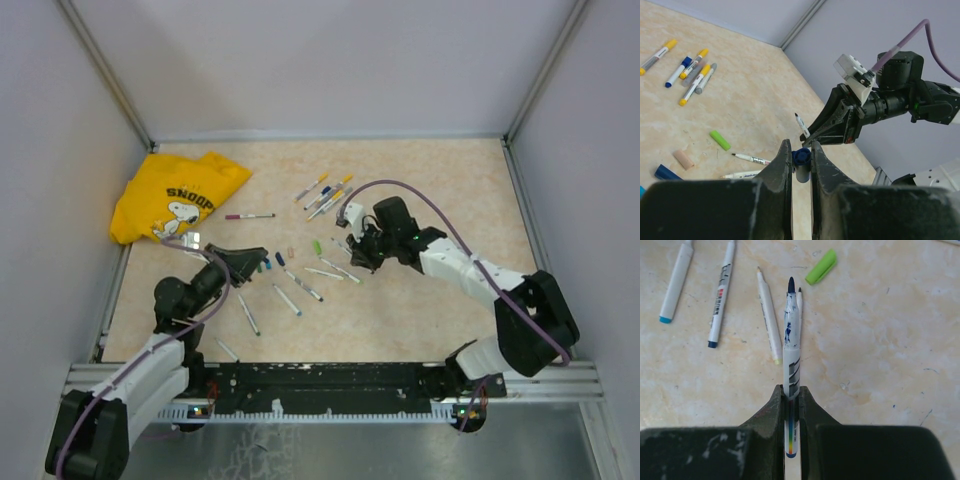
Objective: Open the pen caps
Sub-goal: Place the pen at the center of the board.
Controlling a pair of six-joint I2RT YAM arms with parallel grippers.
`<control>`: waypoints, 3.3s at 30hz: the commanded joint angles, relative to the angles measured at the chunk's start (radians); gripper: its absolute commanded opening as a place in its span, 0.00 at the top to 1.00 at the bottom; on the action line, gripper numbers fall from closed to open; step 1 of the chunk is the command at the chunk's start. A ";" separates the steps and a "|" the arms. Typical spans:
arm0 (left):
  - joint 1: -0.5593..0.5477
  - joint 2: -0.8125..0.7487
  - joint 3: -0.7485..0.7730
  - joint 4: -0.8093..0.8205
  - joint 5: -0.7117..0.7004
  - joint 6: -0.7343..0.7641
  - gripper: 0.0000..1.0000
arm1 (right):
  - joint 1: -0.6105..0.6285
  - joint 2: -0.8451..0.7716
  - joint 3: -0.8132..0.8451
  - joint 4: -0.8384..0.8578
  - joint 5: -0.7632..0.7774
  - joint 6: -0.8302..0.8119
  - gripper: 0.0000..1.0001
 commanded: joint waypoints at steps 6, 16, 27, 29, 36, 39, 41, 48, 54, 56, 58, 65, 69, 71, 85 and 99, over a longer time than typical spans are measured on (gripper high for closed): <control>0.004 -0.026 -0.039 -0.029 0.062 0.000 1.00 | -0.011 0.075 0.073 0.011 0.130 0.036 1.00; 0.004 -0.029 -0.064 -0.020 0.066 -0.014 1.00 | -0.009 0.134 0.095 -0.011 0.142 0.060 1.00; 0.004 -0.029 -0.079 -0.014 0.069 -0.021 1.00 | -0.009 0.167 0.102 -0.016 0.123 0.075 1.00; 0.005 -0.029 -0.078 -0.014 0.068 -0.021 1.00 | -0.009 0.176 0.105 -0.019 0.121 0.079 1.00; 0.004 -0.028 -0.081 -0.014 0.067 -0.021 1.00 | -0.005 0.190 0.107 -0.018 0.117 0.087 1.00; 0.005 -0.028 -0.083 -0.011 0.067 -0.023 1.00 | -0.001 0.198 0.108 -0.016 0.117 0.093 1.00; 0.004 -0.027 -0.083 -0.011 0.068 -0.024 1.00 | 0.001 0.206 0.108 -0.014 0.119 0.097 1.00; 0.004 -0.026 -0.084 -0.009 0.071 -0.026 1.00 | 0.012 0.234 0.117 -0.011 0.145 0.111 1.00; 0.004 -0.023 -0.084 -0.006 0.073 -0.028 1.00 | 0.015 0.246 0.124 -0.004 0.190 0.117 1.00; 0.004 -0.021 -0.083 -0.005 0.076 -0.030 1.00 | 0.017 0.279 0.129 -0.009 0.189 0.116 0.99; 0.004 -0.020 -0.083 -0.003 0.076 -0.030 1.00 | 0.020 0.285 0.130 -0.011 0.191 0.116 0.98; 0.004 -0.021 -0.084 -0.003 0.079 -0.030 1.00 | 0.025 0.297 0.137 -0.021 0.188 0.110 0.90; 0.004 -0.022 -0.084 -0.002 0.080 -0.031 1.00 | 0.025 0.297 0.140 -0.024 0.189 0.109 0.86; 0.004 -0.022 -0.083 -0.002 0.080 -0.033 1.00 | 0.025 0.296 0.140 -0.025 0.190 0.109 0.85; 0.004 -0.019 -0.080 0.003 0.090 -0.044 1.00 | 0.025 0.288 0.145 -0.034 0.189 0.107 0.77; -0.114 0.072 -0.009 -0.023 0.022 -0.032 1.00 | 0.025 0.221 0.152 -0.046 0.184 0.094 0.70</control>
